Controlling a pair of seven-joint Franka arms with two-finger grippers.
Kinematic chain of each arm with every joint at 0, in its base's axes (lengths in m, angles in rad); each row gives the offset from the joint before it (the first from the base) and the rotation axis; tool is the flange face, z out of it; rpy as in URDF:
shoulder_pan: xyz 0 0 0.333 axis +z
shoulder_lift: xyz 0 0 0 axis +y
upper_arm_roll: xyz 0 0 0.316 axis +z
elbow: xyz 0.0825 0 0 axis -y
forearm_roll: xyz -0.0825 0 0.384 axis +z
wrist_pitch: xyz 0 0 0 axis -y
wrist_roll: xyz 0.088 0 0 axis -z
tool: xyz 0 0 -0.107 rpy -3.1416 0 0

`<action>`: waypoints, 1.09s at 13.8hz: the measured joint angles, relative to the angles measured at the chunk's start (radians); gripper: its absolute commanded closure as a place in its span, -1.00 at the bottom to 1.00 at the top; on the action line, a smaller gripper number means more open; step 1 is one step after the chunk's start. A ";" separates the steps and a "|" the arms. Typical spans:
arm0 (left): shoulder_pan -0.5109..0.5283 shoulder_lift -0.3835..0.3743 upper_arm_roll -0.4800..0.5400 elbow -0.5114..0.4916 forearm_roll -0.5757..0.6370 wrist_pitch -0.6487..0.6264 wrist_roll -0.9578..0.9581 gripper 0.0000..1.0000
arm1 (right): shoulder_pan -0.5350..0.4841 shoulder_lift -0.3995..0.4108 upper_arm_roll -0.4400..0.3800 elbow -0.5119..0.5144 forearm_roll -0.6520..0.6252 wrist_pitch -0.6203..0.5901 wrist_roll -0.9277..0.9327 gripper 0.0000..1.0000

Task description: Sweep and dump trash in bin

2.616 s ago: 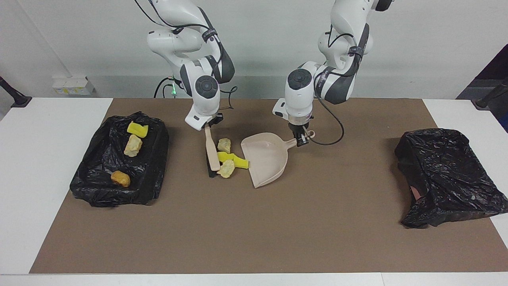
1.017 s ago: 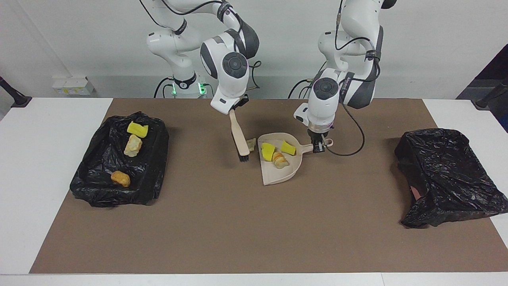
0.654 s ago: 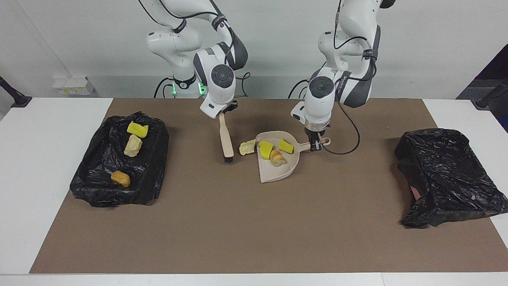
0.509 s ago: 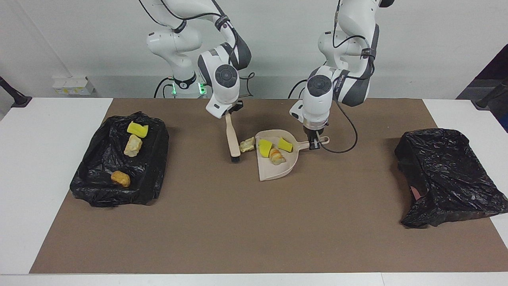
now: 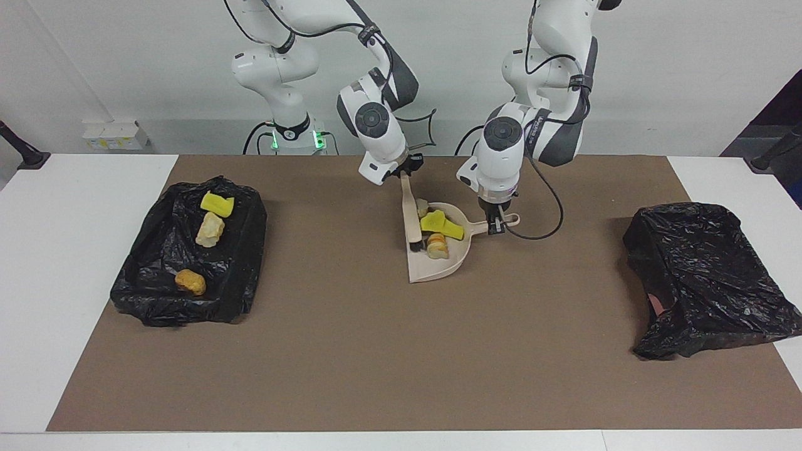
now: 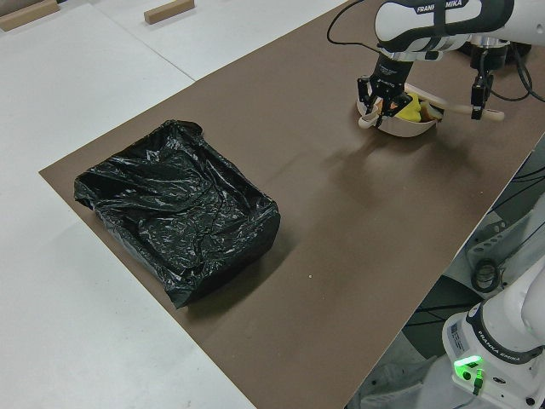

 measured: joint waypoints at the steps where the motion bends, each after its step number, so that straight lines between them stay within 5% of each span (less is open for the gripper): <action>1: 0.000 0.000 0.009 0.000 -0.004 0.000 0.015 1.00 | 0.000 0.000 0.000 0.012 -0.047 -0.032 0.001 1.00; 5: 0.001 0.003 0.091 -0.001 -0.105 0.000 0.150 1.00 | 0.001 0.000 -0.001 0.067 -0.213 -0.142 0.016 1.00; 15: -0.026 -0.020 0.186 -0.012 -0.152 0.004 0.312 1.00 | 0.002 0.001 -0.002 0.090 -0.281 -0.192 0.039 1.00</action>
